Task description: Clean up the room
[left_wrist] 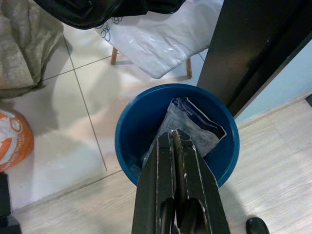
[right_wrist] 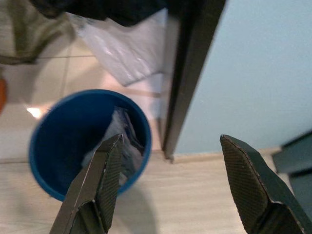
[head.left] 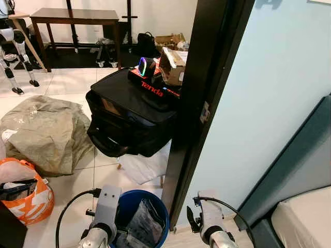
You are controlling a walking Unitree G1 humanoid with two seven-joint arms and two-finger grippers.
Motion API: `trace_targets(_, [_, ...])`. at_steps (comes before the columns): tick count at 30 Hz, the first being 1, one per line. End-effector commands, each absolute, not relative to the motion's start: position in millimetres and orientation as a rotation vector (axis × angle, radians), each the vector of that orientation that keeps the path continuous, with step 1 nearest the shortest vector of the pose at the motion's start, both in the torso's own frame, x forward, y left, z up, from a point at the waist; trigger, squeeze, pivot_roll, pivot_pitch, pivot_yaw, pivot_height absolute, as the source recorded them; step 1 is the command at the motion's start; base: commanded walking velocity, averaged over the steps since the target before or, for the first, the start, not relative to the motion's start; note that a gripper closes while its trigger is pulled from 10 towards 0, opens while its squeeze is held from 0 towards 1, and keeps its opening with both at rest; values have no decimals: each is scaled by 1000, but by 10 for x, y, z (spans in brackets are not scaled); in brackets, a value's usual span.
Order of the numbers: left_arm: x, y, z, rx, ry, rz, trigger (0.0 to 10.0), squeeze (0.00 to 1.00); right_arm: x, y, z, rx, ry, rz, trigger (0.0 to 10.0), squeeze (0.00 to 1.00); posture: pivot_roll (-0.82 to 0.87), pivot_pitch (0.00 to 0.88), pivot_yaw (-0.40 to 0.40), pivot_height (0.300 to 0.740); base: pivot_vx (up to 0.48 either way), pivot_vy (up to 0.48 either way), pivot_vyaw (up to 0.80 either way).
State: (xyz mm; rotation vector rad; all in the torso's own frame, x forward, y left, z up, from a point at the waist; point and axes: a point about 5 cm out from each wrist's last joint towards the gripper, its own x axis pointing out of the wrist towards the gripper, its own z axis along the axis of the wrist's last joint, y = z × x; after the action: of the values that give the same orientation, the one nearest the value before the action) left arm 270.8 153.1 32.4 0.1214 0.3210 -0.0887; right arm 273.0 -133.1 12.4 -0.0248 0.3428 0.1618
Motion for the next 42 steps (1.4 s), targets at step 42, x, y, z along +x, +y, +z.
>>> trace_targets(42, [2658,1570,253,121,327,-40,10000,0,2636,-1368,-30,-67,456,124,10000,0,38,123,-68,735,0,0,-125])
